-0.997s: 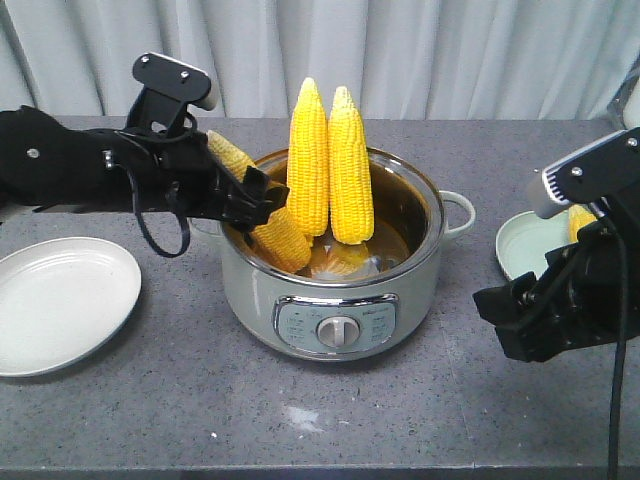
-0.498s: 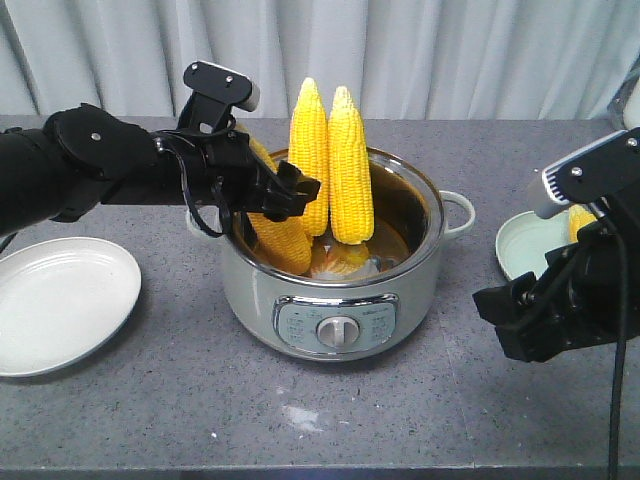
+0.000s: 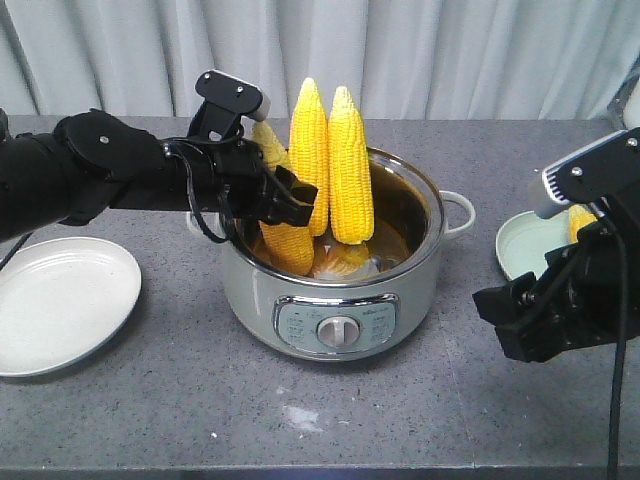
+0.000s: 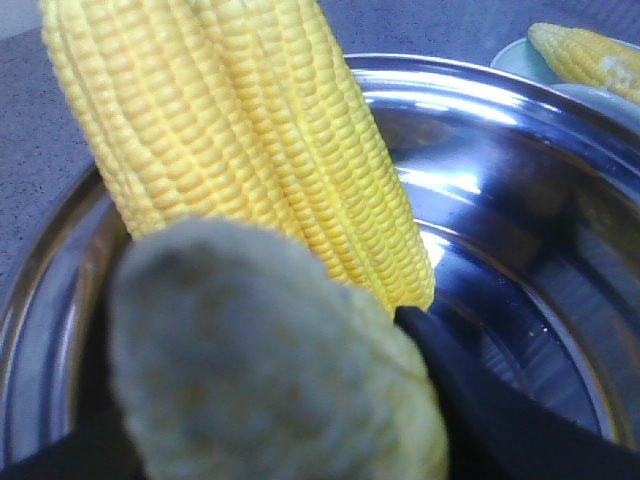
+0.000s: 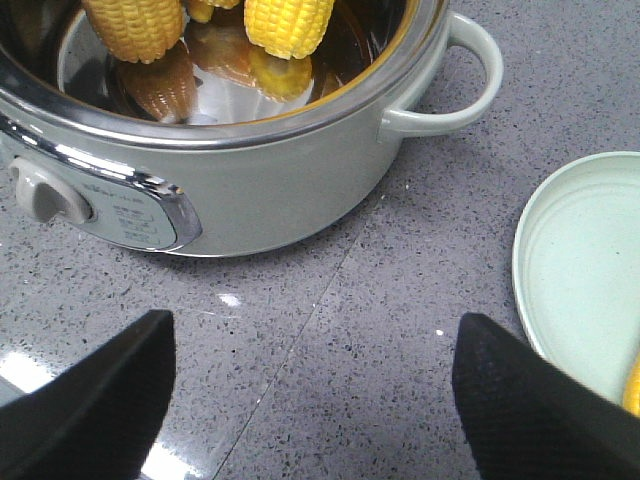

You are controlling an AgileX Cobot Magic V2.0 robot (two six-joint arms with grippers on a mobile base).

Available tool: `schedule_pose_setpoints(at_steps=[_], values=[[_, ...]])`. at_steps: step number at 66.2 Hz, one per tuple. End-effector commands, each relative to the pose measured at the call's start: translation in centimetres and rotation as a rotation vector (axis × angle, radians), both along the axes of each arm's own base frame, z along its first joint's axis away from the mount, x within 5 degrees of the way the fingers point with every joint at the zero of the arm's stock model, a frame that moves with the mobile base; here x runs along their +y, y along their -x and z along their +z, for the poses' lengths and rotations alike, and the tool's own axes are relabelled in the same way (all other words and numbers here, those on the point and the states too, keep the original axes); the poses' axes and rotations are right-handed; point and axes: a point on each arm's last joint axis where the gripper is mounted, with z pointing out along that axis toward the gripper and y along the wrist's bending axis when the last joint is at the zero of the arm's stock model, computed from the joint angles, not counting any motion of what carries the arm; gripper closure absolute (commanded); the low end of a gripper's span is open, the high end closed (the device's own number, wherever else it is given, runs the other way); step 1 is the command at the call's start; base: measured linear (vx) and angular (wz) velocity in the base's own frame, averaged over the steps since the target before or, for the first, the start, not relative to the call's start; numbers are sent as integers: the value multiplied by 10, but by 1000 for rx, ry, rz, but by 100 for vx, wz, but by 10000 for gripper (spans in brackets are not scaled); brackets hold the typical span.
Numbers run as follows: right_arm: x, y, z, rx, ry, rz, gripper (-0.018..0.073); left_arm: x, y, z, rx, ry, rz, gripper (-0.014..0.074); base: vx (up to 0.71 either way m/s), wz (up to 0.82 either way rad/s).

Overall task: Distribute corn equally
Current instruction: 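Grasp the leaning corn cob with the left gripper and lift it out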

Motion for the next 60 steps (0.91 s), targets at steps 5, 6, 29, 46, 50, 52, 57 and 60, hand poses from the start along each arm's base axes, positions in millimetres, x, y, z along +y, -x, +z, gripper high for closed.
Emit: schedule_pose_setpoints(at_steps=[5, 6, 29, 46, 50, 52, 57, 60], values=[[0, -1, 14, -84, -31, 2, 0, 4, 11, 43, -108, 54, 4, 356, 0, 0], [0, -1, 14, -84, -31, 2, 0, 5, 12, 45, -115, 54, 3, 356, 0, 0], [0, 0, 14, -83, -30, 2, 0, 23, 45, 100, -303, 25, -12, 351, 0, 0], [0, 0, 14, -83, -30, 2, 0, 42, 73, 130, -372, -25, 3, 351, 0, 0], [0, 0, 14, -83, -30, 2, 0, 46, 78, 133, -366, -52, 20, 351, 0, 0], [0, 0, 14, -83, -30, 2, 0, 50, 80, 134, -361, -70, 35, 351, 0, 0], [0, 0, 14, -81, -30, 3, 0, 56, 84, 136, -346, -113, 73, 351, 0, 0], [0, 0, 14, -81, -30, 3, 0, 61, 85, 136, -335, -142, 102, 351, 0, 0]])
